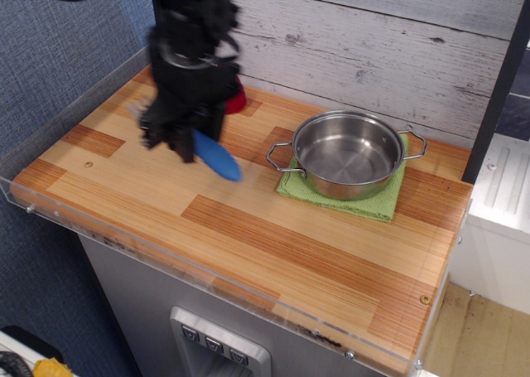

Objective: Move fork to front right table corner

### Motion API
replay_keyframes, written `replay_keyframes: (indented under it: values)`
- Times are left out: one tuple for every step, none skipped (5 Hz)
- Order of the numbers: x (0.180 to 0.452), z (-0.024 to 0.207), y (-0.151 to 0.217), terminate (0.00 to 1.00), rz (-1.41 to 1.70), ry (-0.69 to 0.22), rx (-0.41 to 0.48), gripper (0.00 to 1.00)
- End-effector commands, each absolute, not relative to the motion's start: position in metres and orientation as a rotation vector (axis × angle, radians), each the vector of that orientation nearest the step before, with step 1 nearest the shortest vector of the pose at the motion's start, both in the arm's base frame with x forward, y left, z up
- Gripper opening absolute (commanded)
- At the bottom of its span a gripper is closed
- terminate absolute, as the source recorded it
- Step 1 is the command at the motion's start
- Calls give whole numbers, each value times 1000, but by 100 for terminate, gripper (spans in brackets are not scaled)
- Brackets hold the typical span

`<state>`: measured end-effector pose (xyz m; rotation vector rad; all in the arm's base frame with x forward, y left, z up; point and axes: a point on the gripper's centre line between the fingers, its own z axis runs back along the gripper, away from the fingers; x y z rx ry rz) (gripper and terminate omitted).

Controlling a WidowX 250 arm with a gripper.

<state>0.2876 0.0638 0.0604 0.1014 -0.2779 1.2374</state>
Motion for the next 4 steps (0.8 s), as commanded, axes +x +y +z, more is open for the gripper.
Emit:
replay_keyframes:
  values:
    - [262,78,9,0,1218,-299,18,0]
    - [249,74,-15,0,1248,-306,-25,0]
    - [244,63,-34,0,1234,-331,-28,0]
    - [239,53,-49,0,1217,-317,-45,0]
